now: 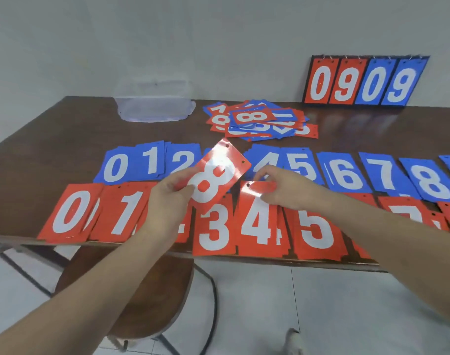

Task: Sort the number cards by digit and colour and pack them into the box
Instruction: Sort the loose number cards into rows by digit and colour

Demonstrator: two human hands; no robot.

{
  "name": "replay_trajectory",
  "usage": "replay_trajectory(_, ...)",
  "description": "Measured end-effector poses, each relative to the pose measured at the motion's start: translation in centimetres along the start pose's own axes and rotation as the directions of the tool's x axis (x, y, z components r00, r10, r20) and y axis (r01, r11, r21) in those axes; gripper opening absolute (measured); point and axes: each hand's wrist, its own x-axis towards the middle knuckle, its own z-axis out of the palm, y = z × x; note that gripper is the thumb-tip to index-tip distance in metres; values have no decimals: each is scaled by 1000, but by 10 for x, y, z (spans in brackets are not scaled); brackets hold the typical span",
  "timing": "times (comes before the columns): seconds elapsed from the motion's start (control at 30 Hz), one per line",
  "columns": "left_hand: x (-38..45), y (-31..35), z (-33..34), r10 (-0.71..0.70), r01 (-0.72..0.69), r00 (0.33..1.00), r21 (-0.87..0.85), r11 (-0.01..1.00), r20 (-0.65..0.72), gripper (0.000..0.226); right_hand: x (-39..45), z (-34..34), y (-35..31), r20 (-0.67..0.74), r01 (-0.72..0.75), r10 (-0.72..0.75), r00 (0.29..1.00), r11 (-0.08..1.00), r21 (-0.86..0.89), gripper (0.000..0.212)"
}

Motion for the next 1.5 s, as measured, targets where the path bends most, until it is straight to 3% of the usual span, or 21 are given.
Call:
replay_trajectory(0.1, -3, -2, -4, -9, 8, 1000, 30, 1000, 28, 33, -2, 8, 5, -18, 7, -11, 1000, 979, -204, 37)
replay_trajectory(0.2, -3, -2, -4, -29, 29, 999, 22, 999, 31, 34, -3, 6, 10, -46, 44, -58, 997, 967, -252, 42)
replay_trajectory(0.27, -4, 0, 1, -33, 33, 999, 3, 999, 36, 36, -4, 0, 11, -74, 49, -54, 996, 996, -69, 38)
replay_trajectory(0.33, -6, 4, 13, -34, 35, 997, -15, 999, 63, 39, -4, -8, 8, -87, -1, 22, 996, 970, 243, 32)
replay_trajectory(0.43, -8, 11, 38, -30, 29, 993, 8, 1000, 114, 38, -3, -27, 6, -51, -45, 108, 993, 732, 680, 29)
replay_trajectory(0.47, -8, 13, 48, -29, 28, 991, 9, 1000, 133, 36, -4, -34, 8, -61, -29, 115, 992, 652, 758, 29)
replay_trajectory(0.53, -9, 17, 70, -34, 36, 983, -8, 999, 179, 34, -8, -46, 18, -118, 17, 126, 985, 607, 795, 26)
replay_trajectory(0.8, -7, 24, 156, -41, 31, 930, 32, 999, 365, 17, -52, -108, 115, -178, -104, 272, 946, 773, 626, 19)
replay_trajectory(1.17, -6, 35, 274, 9, -146, 834, 205, 968, 551, 18, -149, -151, 246, -272, -343, 484, 832, 833, 434, 14)
replay_trajectory(1.37, -6, 35, 322, 16, -196, 803, 238, 951, 596, 21, -181, -146, 289, -284, -461, 505, 815, 862, 208, 19)
replay_trajectory(1.5, -4, 36, 345, 59, -253, 798, 244, 936, 600, 19, -186, -135, 305, -335, -451, 471, 816, 881, 141, 21)
